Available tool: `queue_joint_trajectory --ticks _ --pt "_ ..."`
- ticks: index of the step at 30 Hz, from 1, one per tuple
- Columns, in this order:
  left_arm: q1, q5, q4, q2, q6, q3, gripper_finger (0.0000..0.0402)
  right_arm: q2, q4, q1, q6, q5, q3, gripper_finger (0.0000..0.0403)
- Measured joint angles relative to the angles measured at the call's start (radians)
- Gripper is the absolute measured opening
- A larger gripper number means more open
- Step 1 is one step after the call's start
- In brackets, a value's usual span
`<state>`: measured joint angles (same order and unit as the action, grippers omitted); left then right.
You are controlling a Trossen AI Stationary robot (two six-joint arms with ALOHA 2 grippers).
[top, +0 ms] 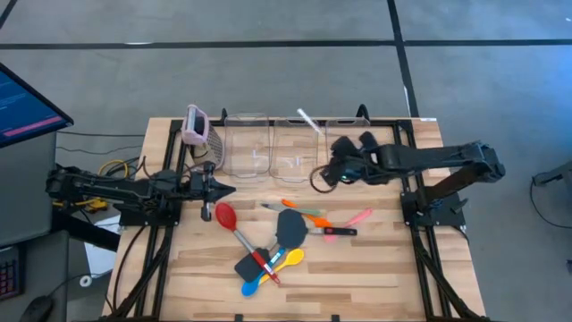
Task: Pick & Place Kitchen Items
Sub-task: Put the white blue table knife into the middle transparent bin
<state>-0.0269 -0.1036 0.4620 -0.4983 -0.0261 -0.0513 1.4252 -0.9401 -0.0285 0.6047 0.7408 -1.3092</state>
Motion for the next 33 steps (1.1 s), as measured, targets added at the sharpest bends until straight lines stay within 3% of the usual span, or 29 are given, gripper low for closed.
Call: queue_joint_trajectory --ticks 13,19,33 --pt "0.000 0.000 0.009 0.000 -0.030 0.000 0.0002 0.252 0.160 0.213 -0.083 -0.287 0.007 0.0000" --pt "0.000 0.000 0.012 0.000 -0.030 0.000 0.0002 0.324 0.240 0.258 -0.095 -0.384 -0.011 0.0000" --pt "0.000 -0.002 0.011 0.000 -0.030 0.000 0.0002 0.476 0.212 0.307 -0.087 -0.539 -0.124 0.0000"
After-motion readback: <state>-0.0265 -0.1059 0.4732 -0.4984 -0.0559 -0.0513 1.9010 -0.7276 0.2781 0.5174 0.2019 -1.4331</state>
